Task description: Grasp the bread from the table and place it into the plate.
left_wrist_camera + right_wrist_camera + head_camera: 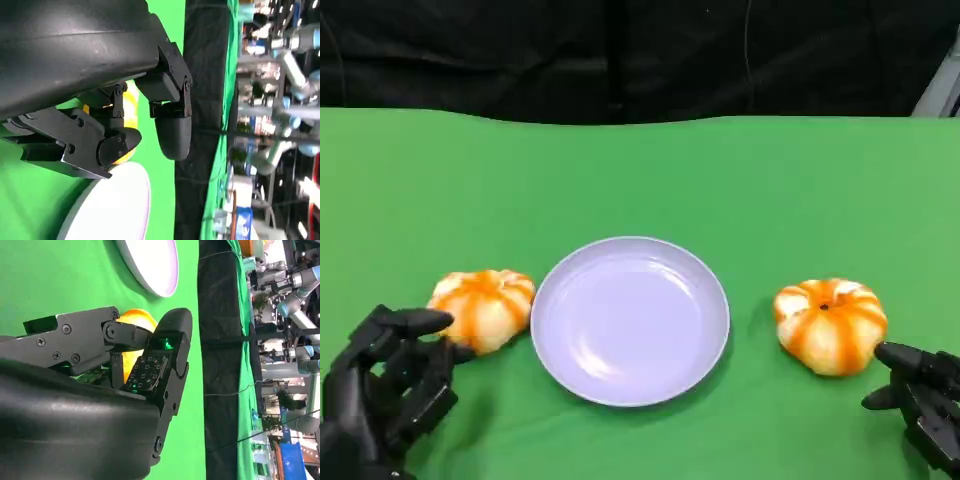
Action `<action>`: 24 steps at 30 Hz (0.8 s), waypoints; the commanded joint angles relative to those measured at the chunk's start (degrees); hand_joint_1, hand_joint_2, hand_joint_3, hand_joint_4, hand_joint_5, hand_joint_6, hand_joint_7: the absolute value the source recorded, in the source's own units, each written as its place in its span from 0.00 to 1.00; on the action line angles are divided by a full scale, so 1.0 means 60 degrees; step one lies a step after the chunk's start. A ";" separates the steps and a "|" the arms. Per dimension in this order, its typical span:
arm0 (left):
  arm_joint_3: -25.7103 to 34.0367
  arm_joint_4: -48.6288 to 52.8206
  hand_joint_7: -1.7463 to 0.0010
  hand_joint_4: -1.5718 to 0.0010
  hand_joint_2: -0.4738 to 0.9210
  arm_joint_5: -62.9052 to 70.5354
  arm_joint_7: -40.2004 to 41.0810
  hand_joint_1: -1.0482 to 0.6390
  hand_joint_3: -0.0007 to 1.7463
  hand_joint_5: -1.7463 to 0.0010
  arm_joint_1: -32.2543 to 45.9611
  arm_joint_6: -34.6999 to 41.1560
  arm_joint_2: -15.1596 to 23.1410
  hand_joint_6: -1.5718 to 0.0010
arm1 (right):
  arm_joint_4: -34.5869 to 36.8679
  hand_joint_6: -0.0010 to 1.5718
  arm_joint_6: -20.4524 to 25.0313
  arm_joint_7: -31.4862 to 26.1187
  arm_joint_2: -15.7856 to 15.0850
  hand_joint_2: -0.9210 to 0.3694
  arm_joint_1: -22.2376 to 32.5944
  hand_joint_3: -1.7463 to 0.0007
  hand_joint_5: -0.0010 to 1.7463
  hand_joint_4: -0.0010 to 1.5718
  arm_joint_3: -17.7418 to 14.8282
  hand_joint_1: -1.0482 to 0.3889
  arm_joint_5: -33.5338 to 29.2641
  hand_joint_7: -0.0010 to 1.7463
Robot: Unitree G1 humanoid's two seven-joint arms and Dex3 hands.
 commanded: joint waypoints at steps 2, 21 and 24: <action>0.0014 -0.0136 0.72 0.49 0.81 -0.0092 -0.0248 0.63 0.40 0.53 0.0103 0.0117 0.0206 0.40 | 0.0021 0.76 -0.0115 0.0012 -0.0158 0.00 -0.0067 0.78 0.72 0.45 -0.0102 0.68 0.0115 0.06; 0.0023 -0.0158 0.78 0.50 0.81 -0.0172 -0.0480 0.63 0.40 0.54 0.0116 0.0192 0.0221 0.38 | 0.0042 0.76 -0.0124 0.0008 -0.0158 0.00 -0.0074 0.78 0.72 0.45 -0.0114 0.68 0.0094 0.07; 0.0017 -0.0184 0.94 0.52 0.85 -0.0344 -0.0812 0.59 0.29 0.75 0.0135 0.0279 0.0243 0.43 | 0.0078 0.75 -0.0157 0.0005 -0.0167 0.00 -0.0078 0.76 0.72 0.45 -0.0115 0.68 0.0071 0.08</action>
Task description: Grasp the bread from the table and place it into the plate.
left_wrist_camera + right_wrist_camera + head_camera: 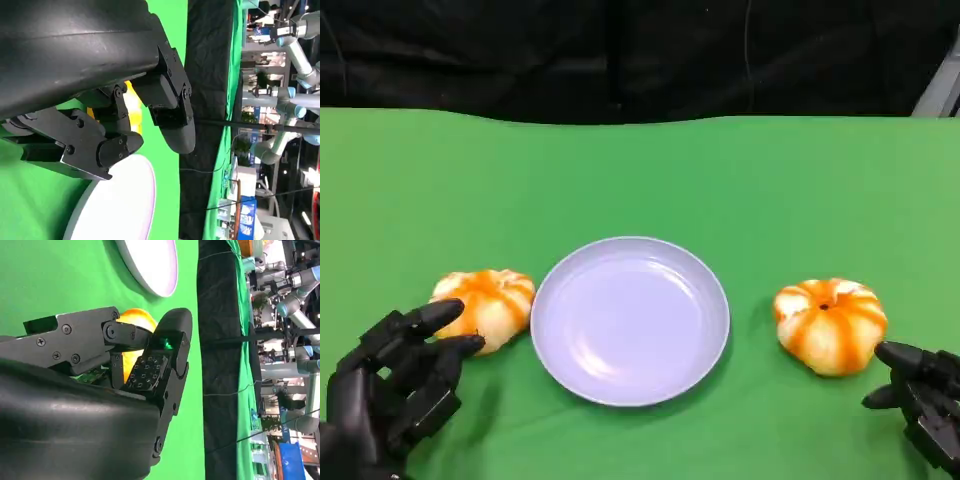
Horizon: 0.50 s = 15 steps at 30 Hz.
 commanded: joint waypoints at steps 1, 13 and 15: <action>0.0016 -0.0132 0.95 0.51 0.85 -0.0258 -0.0477 0.59 0.28 0.76 0.0091 0.0117 0.0216 0.43 | 0.0045 0.75 -0.0145 -0.0021 -0.0162 0.00 -0.0051 0.76 0.72 0.45 -0.0089 0.68 0.0074 0.08; -0.0003 -0.0099 0.99 0.49 0.87 -0.0084 -0.0500 0.58 0.24 0.84 0.0098 -0.0070 0.0288 0.46 | 0.0031 0.74 -0.0150 -0.0041 -0.0155 0.00 -0.0049 0.76 0.72 0.45 -0.0081 0.69 0.0043 0.08; -0.0001 -0.0097 1.00 0.49 0.87 -0.0079 -0.0499 0.58 0.23 0.84 0.0097 -0.0072 0.0287 0.46 | 0.0031 0.74 -0.0150 -0.0041 -0.0155 0.00 -0.0049 0.76 0.72 0.45 -0.0082 0.69 0.0042 0.09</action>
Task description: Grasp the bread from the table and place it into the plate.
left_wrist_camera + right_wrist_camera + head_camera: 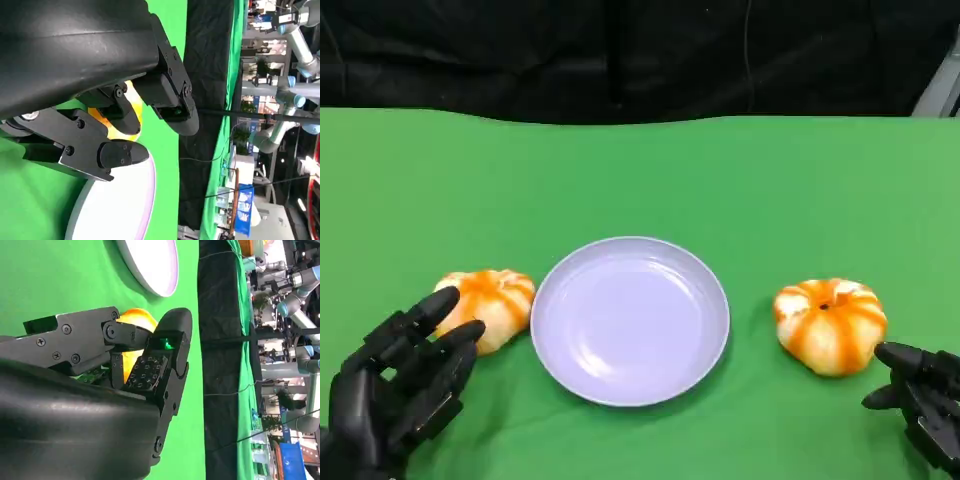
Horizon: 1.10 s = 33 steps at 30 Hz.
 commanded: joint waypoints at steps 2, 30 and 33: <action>-0.0002 -0.0082 1.00 0.48 0.88 0.0088 -0.0025 0.58 0.23 0.85 0.0059 -0.0122 0.0245 0.46 | 0.0014 0.74 -0.0149 -0.0037 -0.0154 0.00 -0.0045 0.76 0.73 0.44 -0.0076 0.69 0.0057 0.09; -0.1409 0.1019 0.98 0.63 0.96 0.5261 0.3147 0.48 0.00 0.99 -0.0529 -0.3018 0.2619 0.63 | 0.0000 0.72 -0.0051 -0.0109 -0.0019 0.00 -0.0044 0.76 0.75 0.44 0.0005 0.70 0.0100 0.12; -0.1685 0.1133 0.98 0.63 0.95 0.5910 0.3862 0.48 0.00 0.99 -0.0593 -0.3126 0.2853 0.62 | 0.0026 0.72 -0.0092 -0.0090 -0.0019 0.00 -0.0042 0.76 0.75 0.44 0.0009 0.69 0.0094 0.13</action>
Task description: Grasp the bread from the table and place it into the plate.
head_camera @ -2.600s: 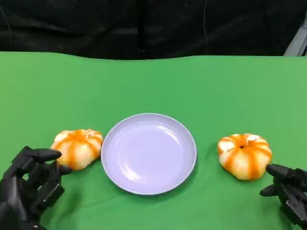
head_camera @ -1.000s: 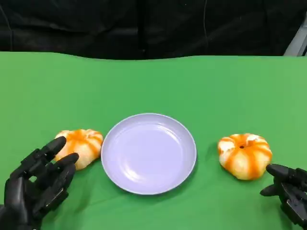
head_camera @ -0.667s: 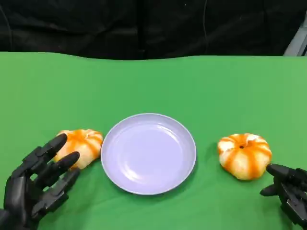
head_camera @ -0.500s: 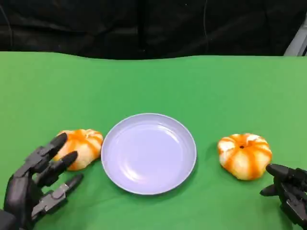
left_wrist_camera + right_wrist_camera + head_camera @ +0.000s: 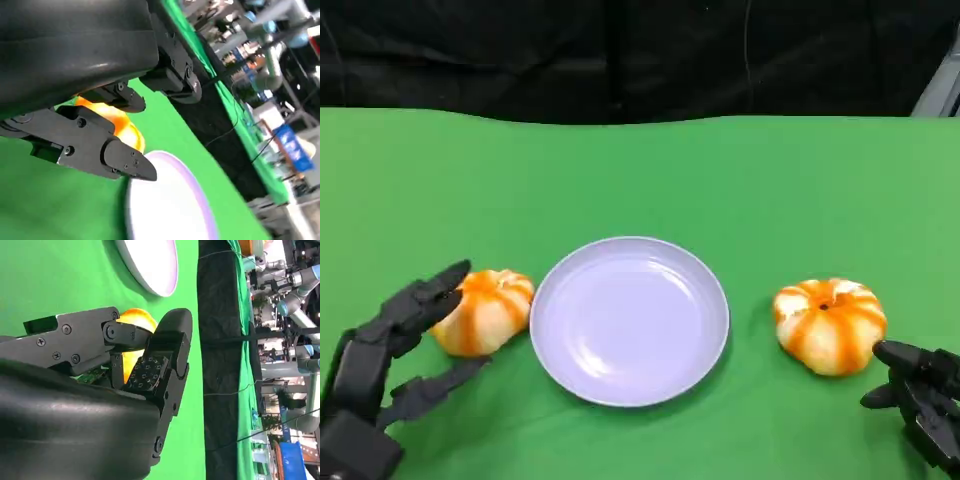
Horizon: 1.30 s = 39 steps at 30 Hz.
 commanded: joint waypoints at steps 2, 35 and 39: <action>-0.0600 0.0011 0.99 0.62 0.96 0.1631 0.1628 0.46 0.00 0.99 -0.0172 -0.0036 0.0804 0.61 | -0.0023 0.73 -0.0072 -0.0088 -0.0051 0.00 -0.0007 0.76 0.75 0.44 -0.0027 0.69 0.0038 0.13; -0.3736 -0.0962 1.00 0.65 1.00 0.4718 0.4646 0.28 0.02 1.00 -0.1206 0.3883 0.1994 0.61 | 0.0055 0.70 -0.0173 -0.0144 -0.0068 0.00 -0.0037 0.76 0.75 0.44 0.0066 0.70 0.0016 0.19; -0.3927 -0.0756 1.00 0.65 1.00 0.4636 0.4663 0.28 0.02 1.00 -0.1361 0.4046 0.2005 0.61 | 0.0060 0.69 -0.0186 -0.0122 -0.0069 0.00 -0.0035 0.76 0.75 0.44 0.0068 0.70 0.0038 0.19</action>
